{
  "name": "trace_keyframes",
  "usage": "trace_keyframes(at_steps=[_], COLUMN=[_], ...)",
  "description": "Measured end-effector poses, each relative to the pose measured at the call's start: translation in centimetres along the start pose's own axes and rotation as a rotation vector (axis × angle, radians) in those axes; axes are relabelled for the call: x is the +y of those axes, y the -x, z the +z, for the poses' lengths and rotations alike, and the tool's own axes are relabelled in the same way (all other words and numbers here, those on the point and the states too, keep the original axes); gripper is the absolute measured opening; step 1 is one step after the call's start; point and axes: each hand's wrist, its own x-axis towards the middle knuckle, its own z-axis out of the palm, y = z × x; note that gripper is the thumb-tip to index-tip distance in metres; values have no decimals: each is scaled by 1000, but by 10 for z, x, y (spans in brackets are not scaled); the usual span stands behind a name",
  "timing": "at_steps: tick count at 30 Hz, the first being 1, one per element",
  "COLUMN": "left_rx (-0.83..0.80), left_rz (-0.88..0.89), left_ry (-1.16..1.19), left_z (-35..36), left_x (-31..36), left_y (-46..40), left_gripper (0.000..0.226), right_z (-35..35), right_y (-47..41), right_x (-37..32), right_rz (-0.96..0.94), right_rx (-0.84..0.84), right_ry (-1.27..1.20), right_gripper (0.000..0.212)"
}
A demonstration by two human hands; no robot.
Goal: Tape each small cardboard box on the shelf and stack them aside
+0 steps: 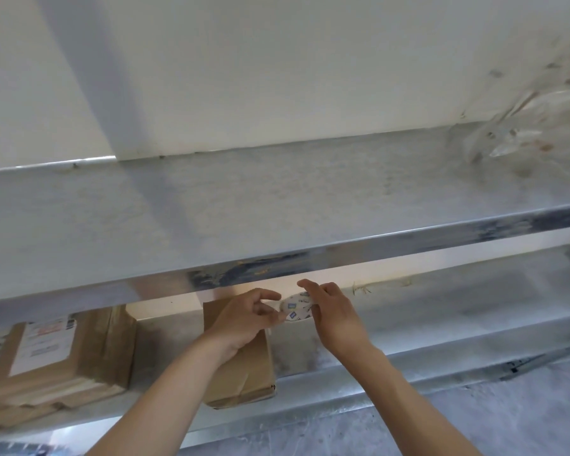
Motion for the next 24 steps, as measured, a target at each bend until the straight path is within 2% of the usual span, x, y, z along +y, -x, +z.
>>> trace_keyframes(at_steps=[4,6,8,10,13,15,17,21,24], left_rx=[154,152,127,129,157,238,322,379,354], left_rz=[-69,-146,-196,-157,-10,70,129,131,184], left_ry=[270,401,470,431,251,3,-123,0,-58], left_z=[-1,-2,-2,-2,-1,1,3,1,-1], left_x=[9,14,17,15,8,6,8,13,12], left_y=[9,14,19,25,33,38,44,52,54], left_gripper=[16,10,15,12,16,19,16,26,15], right_z=[-2,-7,-16,-24,-28,-29,-28,-26,-25], right_y=[14,19,23,28,32,34,36,36,34], right_x=[2,2,-3,-7,-13,-15,-16,-18,-22], right_rz=[-191,-204,-162,-117,-110,-123,-143,-193,-230], right_rx=[39,10,-79,-170,-203,-195,-177,-122,-88], right_ry=[-39,-79,-180,-296,-382,-387,-346,-303,-258], right_gripper=[20,21,26,23,19,38,49,39,30])
